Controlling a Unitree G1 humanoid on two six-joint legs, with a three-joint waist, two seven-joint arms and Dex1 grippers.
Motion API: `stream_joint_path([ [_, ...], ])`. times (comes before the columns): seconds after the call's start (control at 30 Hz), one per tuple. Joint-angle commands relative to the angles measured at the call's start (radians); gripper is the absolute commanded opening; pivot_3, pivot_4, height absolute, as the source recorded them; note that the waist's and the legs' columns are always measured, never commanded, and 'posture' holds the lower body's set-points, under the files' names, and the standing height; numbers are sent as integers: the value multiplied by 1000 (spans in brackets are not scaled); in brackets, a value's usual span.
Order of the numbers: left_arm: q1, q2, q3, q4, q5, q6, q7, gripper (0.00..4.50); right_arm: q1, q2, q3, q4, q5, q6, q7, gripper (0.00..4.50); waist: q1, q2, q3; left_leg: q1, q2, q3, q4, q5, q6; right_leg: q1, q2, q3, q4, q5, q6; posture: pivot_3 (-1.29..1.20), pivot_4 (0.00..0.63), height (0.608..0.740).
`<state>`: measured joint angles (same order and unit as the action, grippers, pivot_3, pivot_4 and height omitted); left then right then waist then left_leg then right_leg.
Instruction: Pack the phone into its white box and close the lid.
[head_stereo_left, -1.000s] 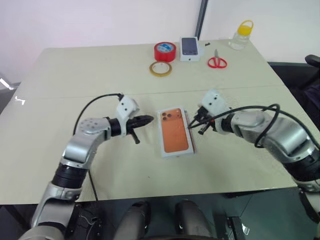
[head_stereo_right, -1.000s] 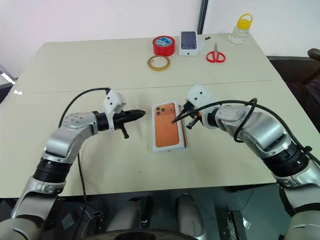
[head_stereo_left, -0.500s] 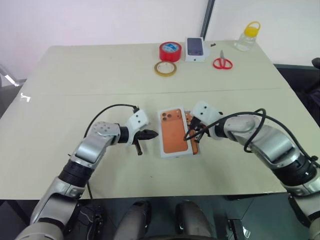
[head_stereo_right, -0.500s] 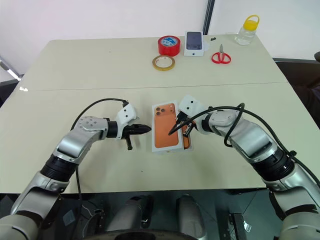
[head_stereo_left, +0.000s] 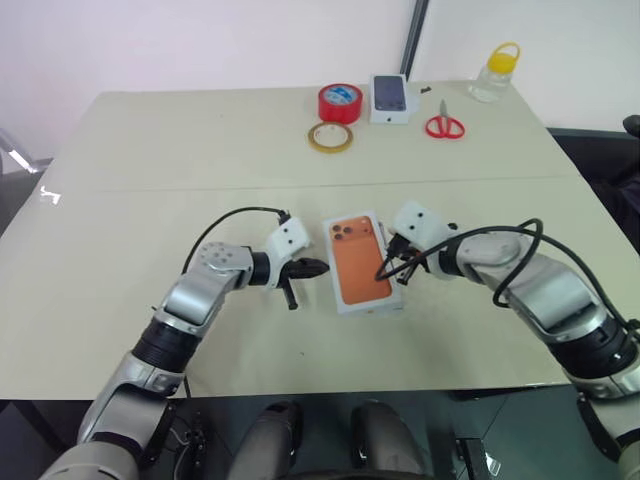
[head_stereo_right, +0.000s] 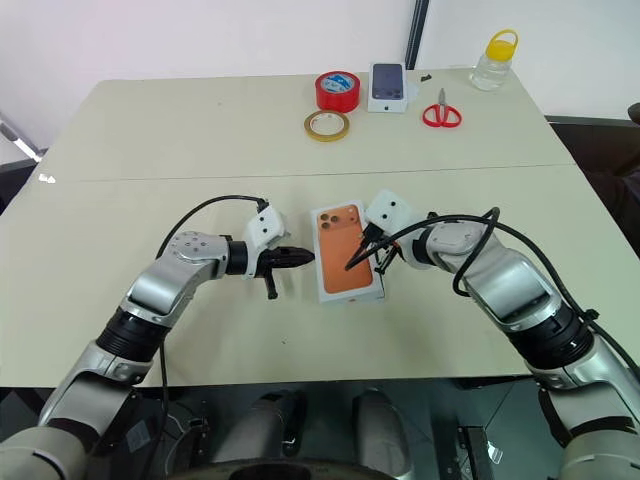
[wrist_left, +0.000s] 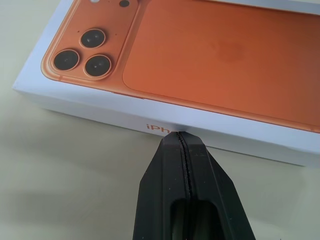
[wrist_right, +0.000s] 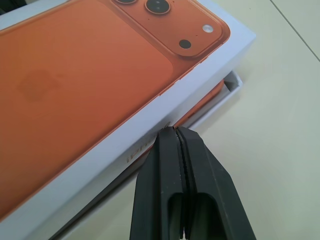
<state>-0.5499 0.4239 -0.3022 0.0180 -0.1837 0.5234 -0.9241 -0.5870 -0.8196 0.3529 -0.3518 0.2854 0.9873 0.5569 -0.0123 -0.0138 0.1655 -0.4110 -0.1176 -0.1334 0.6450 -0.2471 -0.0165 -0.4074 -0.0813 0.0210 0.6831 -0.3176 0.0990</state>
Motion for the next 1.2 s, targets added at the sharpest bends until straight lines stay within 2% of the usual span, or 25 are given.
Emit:
stream_joint_path([
  [0.03,-14,-21,3,-50,-11,0,6,0,4,-2,-30,-56,-11,-3,24,38,0,0,0,0,0,0,0,0,0,0,0,0,0,0,0,0,150,740],
  [0.9,-9,-33,7,-21,4,-7,28,0,52,23,-50,-52,-78,25,60,38,0,0,0,0,0,0,0,0,0,0,0,0,0,0,0,0,150,740],
  [1.03,-6,-16,74,4,-22,-2,48,0,54,-26,-102,-42,-81,-15,93,38,-1,0,0,0,0,0,0,0,0,0,0,0,0,0,0,0,150,740],
  [1.2,-59,-63,187,22,-115,40,81,0,100,-68,-213,-48,-38,-89,174,38,1,0,0,0,0,0,0,0,0,0,0,0,0,0,0,0,150,740],
])
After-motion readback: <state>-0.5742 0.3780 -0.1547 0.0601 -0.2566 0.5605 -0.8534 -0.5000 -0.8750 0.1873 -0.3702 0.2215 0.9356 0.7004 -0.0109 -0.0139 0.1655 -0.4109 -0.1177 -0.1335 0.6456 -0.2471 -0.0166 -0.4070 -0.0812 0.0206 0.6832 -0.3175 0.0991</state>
